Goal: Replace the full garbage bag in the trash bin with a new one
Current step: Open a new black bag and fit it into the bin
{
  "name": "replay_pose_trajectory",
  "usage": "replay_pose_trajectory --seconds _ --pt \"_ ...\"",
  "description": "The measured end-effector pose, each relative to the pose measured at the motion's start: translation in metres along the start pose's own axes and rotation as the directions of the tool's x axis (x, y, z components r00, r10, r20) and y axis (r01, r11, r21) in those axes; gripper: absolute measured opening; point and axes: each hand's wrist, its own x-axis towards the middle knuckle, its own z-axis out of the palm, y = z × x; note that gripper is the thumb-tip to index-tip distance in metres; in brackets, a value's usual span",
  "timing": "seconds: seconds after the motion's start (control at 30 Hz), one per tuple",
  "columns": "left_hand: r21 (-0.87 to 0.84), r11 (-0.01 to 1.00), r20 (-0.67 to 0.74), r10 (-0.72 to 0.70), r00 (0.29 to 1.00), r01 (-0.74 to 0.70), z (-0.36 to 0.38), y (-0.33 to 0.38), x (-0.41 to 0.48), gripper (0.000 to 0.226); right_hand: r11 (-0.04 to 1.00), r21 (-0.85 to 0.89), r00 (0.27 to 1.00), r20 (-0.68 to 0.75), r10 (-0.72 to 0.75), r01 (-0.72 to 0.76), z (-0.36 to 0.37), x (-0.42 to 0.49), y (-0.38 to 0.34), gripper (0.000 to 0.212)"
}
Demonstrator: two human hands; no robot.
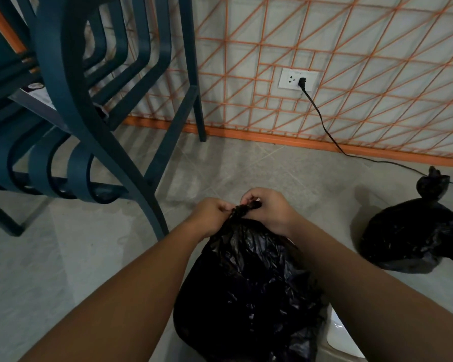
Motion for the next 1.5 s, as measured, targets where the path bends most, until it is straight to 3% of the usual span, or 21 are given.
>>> replay_pose_trajectory --seconds 0.13,0.27,0.37,0.47,0.53,0.6,0.73,0.83,0.9,0.97,1.07,1.13,1.2,1.3,1.43,1.5 --pt "0.261 0.964 0.016 0.051 0.999 -0.053 -0.005 -0.003 -0.001 0.029 0.998 -0.026 0.999 -0.009 0.052 -0.052 -0.01 -0.005 0.004 0.03" --pt "0.467 0.884 0.05 -0.015 0.999 -0.01 -0.017 -0.014 -0.005 0.021 0.988 -0.112 0.991 0.061 0.117 -0.109 -0.023 -0.021 0.016 0.012" --pt "0.555 0.832 0.084 -0.06 0.995 0.003 -0.026 -0.021 -0.012 0.023 0.973 -0.165 0.978 0.102 0.183 -0.164 -0.036 -0.036 0.026 0.026" --pt "0.619 0.785 0.109 -0.114 0.987 0.023 -0.029 -0.023 -0.017 0.023 0.962 -0.16 0.952 0.178 0.248 -0.221 -0.042 -0.049 0.027 0.018" --pt "0.631 0.775 0.151 -0.175 0.973 0.041 -0.031 -0.017 -0.019 0.022 0.949 -0.137 0.923 0.229 0.308 -0.282 -0.045 -0.055 0.026 0.01" --pt "0.577 0.811 0.183 -0.242 0.953 0.095 -0.036 -0.005 -0.019 0.027 0.925 -0.11 0.867 0.324 0.379 -0.363 -0.051 -0.058 0.024 0.016" --pt "0.33 0.932 0.38 -0.277 0.882 0.15 -0.04 0.023 -0.025 0.056 0.85 -0.096 0.728 0.473 0.497 -0.518 -0.059 -0.061 0.012 0.026" --pt "0.36 0.933 0.524 -0.18 0.832 -0.025 -0.027 0.03 -0.033 0.059 0.856 -0.249 0.66 0.552 0.509 -0.452 -0.055 -0.064 0.003 0.027" --pt "0.461 0.879 0.449 -0.113 0.886 -0.121 -0.017 0.026 -0.032 0.038 0.865 -0.393 0.691 0.532 0.49 -0.311 -0.05 -0.066 -0.001 0.026" --pt "0.492 0.861 0.375 -0.078 0.924 -0.127 -0.014 0.022 -0.03 0.024 0.861 -0.473 0.787 0.453 0.419 -0.186 -0.047 -0.066 -0.004 0.032" --pt "0.511 0.847 0.306 -0.022 0.952 -0.145 -0.013 0.018 -0.026 0.017 0.9 -0.435 0.927 0.334 0.173 -0.011 -0.04 -0.061 -0.01 0.066" --pt "0.503 0.849 0.257 0.031 0.966 -0.161 -0.011 0.019 -0.025 0.016 0.89 -0.446 0.932 0.355 0.077 0.097 -0.031 -0.056 -0.014 0.068" --pt "0.49 0.857 0.199 0.067 0.978 -0.158 -0.011 0.019 -0.023 0.021 0.866 -0.495 0.927 0.354 0.125 0.072 -0.027 -0.049 -0.011 0.049" --pt "0.445 0.885 0.061 0.126 0.99 -0.14 -0.013 0.018 -0.019 0.024 0.815 -0.574 0.952 0.205 0.227 -0.071 -0.038 -0.043 -0.005 0.028" --pt "0.347 0.934 -0.181 0.153 0.972 -0.082 -0.016 0.019 -0.007 0.027 0.799 -0.585 0.989 -0.049 0.139 -0.142 -0.059 -0.051 0.013 0.044" --pt "0.15 0.988 -0.152 0.06 0.987 -0.037 -0.017 0.021 -0.001 0.047 0.847 -0.517 0.991 -0.099 0.085 -0.125 -0.065 -0.057 0.02 0.057"
